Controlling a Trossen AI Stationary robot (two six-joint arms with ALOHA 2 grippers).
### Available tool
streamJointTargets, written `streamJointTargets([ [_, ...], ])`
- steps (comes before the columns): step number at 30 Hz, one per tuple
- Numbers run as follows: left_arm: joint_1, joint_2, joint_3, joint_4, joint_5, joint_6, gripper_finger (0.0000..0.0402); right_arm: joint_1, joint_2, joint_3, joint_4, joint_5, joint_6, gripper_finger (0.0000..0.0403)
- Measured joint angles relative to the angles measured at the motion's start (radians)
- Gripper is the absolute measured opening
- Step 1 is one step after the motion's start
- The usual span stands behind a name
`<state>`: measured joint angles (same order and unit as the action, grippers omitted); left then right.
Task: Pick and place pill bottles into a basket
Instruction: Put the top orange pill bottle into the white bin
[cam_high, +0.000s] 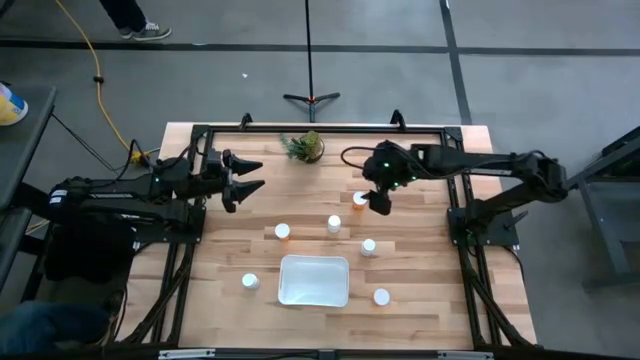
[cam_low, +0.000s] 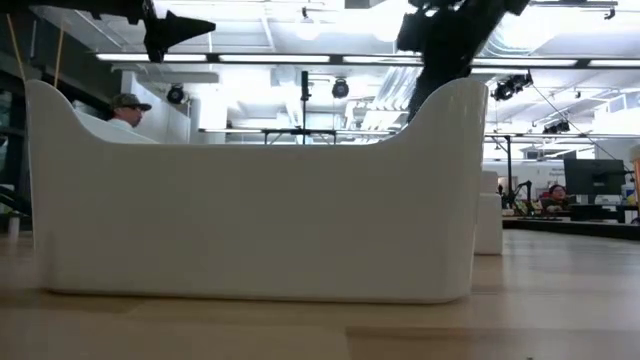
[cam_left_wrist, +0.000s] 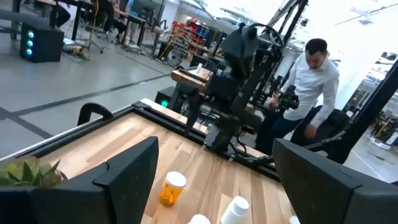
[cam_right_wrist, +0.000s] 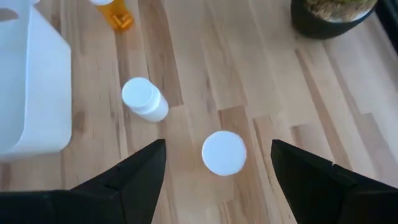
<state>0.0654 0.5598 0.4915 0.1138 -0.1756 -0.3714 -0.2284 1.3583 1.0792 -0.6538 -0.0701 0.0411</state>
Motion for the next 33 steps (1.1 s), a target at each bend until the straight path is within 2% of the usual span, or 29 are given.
streamJointTargets([
  [12,0.000,0.000,0.000,-0.001,-0.003,0.000,0.0340,-0.020,0.163,0.035,-0.023,-0.058,-0.135,0.0283],
  [24,0.000,0.000,0.000,-0.002,-0.002,-0.001,0.0335,-0.019,0.230,0.035,-0.019,-0.031,-0.213,0.0326],
  [33,0.000,0.000,0.000,-0.003,-0.002,-0.001,0.0331,-0.020,0.285,0.035,0.008,-0.009,-0.259,0.0330],
])
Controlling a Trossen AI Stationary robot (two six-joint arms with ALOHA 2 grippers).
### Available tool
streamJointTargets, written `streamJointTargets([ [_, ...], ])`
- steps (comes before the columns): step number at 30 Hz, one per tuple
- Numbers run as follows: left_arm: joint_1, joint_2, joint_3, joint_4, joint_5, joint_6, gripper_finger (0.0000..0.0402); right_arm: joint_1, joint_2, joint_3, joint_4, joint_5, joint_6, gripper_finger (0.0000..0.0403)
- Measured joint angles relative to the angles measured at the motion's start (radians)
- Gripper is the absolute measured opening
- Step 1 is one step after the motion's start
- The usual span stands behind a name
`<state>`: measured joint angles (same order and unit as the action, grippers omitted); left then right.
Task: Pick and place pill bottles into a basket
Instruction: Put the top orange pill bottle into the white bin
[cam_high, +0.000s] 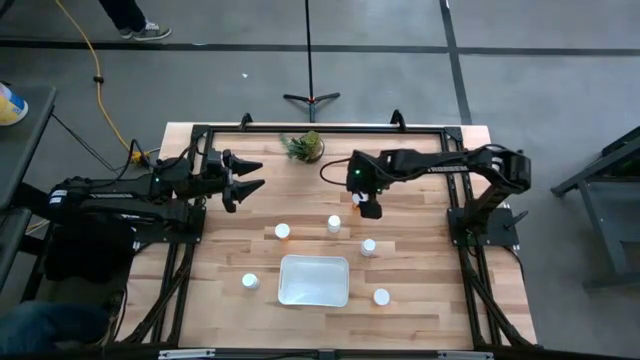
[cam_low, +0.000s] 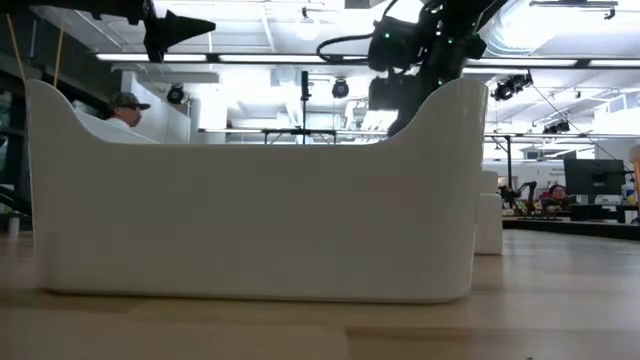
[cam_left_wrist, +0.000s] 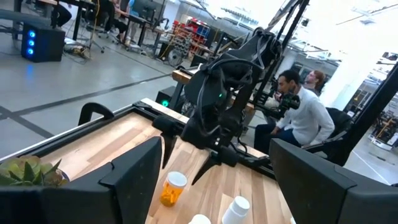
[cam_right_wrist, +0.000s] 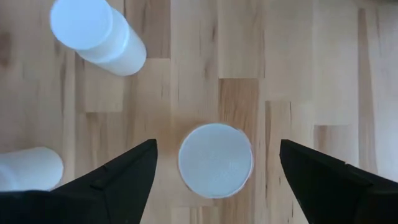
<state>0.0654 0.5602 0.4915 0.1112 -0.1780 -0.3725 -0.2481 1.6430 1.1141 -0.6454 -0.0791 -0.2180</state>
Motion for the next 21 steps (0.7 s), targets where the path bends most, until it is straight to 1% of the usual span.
streamJointTargets([
  [15,0.000,0.000,0.000,-0.002,0.000,0.000,0.0330,0.000,0.085,0.000,0.006,-0.016,0.006,0.0330],
  [21,0.000,0.000,0.000,-0.004,0.000,0.000,0.0330,0.000,0.087,0.000,0.014,-0.006,0.011,0.0330],
])
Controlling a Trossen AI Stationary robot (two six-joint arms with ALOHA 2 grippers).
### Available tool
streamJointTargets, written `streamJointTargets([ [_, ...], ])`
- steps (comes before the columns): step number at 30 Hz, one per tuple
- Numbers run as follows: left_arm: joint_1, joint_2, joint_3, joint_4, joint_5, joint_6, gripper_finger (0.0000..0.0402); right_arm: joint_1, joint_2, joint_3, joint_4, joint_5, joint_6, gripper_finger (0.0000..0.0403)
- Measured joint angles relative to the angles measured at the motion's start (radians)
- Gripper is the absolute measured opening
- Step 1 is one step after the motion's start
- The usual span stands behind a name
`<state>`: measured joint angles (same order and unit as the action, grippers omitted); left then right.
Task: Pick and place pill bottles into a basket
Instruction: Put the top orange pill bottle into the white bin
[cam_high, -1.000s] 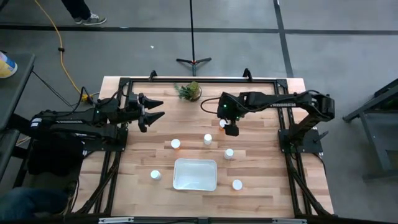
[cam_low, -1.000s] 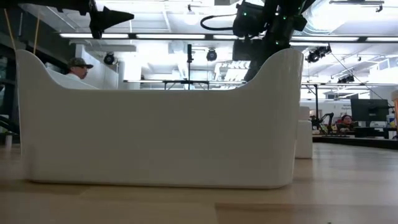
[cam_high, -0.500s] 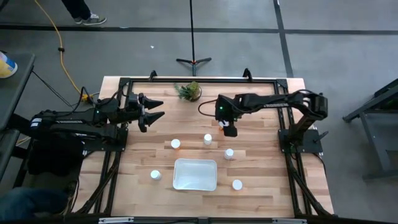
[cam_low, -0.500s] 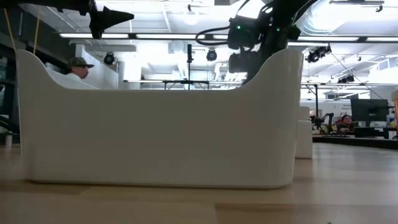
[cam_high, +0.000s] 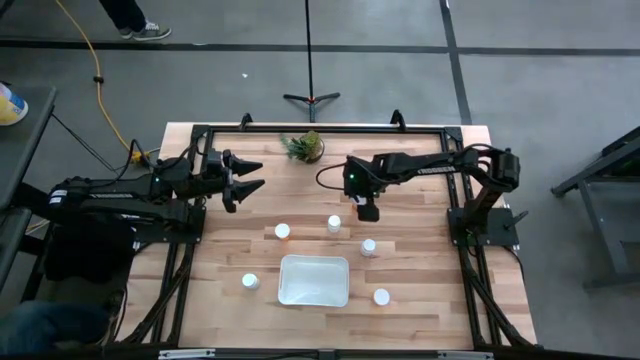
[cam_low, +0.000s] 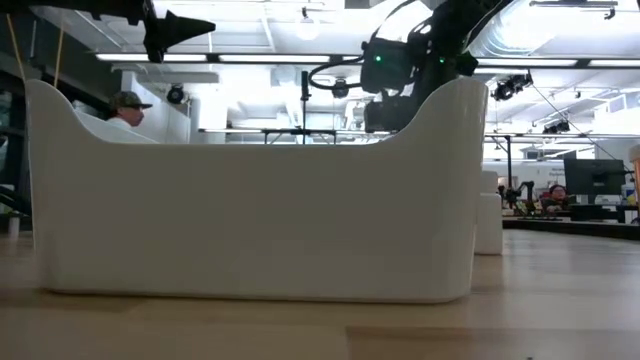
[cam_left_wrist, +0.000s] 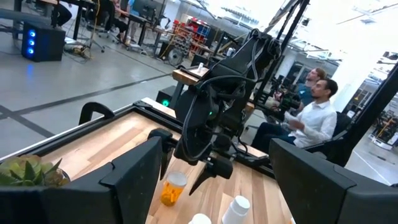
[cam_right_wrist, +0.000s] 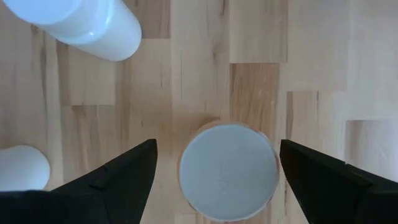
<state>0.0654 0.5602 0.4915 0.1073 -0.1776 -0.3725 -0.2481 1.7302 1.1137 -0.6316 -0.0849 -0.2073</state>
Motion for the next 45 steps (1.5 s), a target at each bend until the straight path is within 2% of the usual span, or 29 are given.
streamJointTargets([
  [19,0.000,0.000,0.000,-0.005,0.001,0.000,0.0330,0.000,0.052,0.000,0.019,0.025,-0.001,0.0327],
  [31,0.000,0.000,0.000,-0.005,0.004,0.000,0.0330,0.000,0.052,0.000,0.010,0.028,0.000,0.0269],
  [45,0.000,0.000,0.000,-0.005,0.003,0.000,0.0330,0.000,0.052,0.000,0.008,0.030,0.052,0.0224],
])
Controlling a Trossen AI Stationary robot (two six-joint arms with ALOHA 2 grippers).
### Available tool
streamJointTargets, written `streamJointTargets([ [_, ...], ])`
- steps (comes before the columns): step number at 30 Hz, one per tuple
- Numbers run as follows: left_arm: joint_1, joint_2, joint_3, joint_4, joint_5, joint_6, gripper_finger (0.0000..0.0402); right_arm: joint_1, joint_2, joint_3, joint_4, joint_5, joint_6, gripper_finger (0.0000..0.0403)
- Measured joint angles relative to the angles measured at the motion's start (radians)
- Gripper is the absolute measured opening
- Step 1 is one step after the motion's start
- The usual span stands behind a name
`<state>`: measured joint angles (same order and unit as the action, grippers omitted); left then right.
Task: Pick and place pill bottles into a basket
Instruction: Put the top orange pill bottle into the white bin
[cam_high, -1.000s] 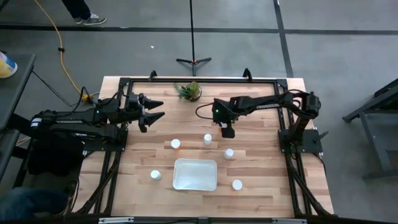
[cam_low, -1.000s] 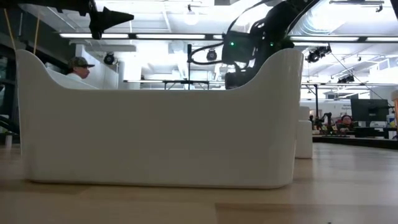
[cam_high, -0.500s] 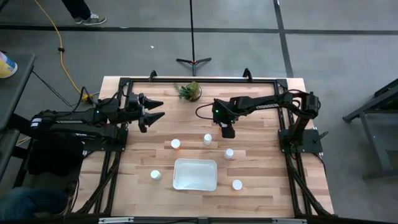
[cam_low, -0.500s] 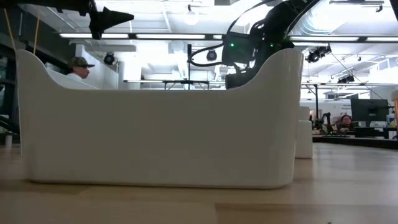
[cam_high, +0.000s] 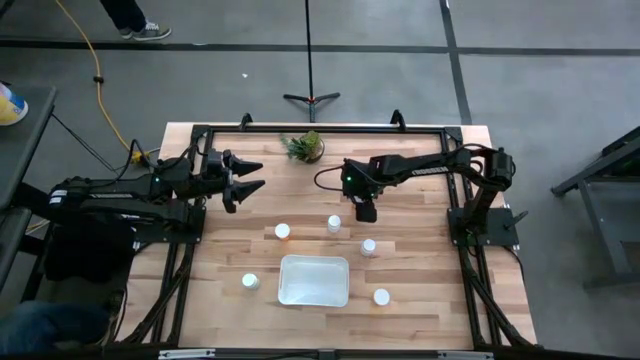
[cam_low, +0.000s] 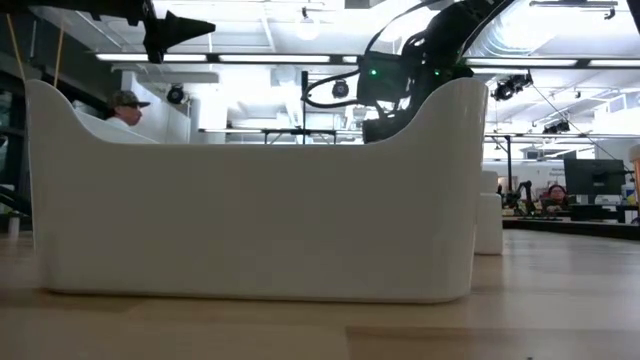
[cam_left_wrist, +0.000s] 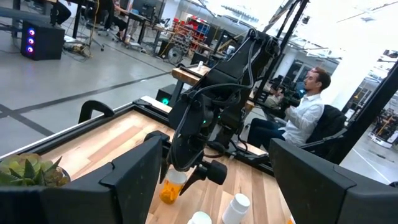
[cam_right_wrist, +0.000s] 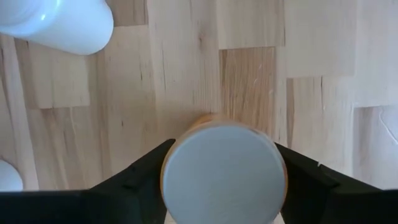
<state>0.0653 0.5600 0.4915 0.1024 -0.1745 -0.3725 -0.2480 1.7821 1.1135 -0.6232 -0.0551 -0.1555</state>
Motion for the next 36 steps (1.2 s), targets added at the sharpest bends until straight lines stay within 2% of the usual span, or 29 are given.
streamJointTargets([
  [6,0.000,0.000,0.000,0.000,-0.001,0.000,0.0330,0.000,-0.002,0.000,-0.024,-0.004,0.002,0.0193],
  [14,0.000,0.000,0.000,0.000,-0.004,0.000,0.0330,0.007,-0.005,0.027,-0.089,-0.002,0.028,0.0200],
  [28,0.000,0.000,0.000,0.001,-0.027,-0.005,0.0330,0.048,-0.005,0.302,-0.328,-0.003,0.061,0.0195],
  [36,0.000,0.000,0.000,0.000,-0.042,-0.029,0.0330,0.119,-0.005,0.470,-0.426,-0.007,0.166,0.0196],
])
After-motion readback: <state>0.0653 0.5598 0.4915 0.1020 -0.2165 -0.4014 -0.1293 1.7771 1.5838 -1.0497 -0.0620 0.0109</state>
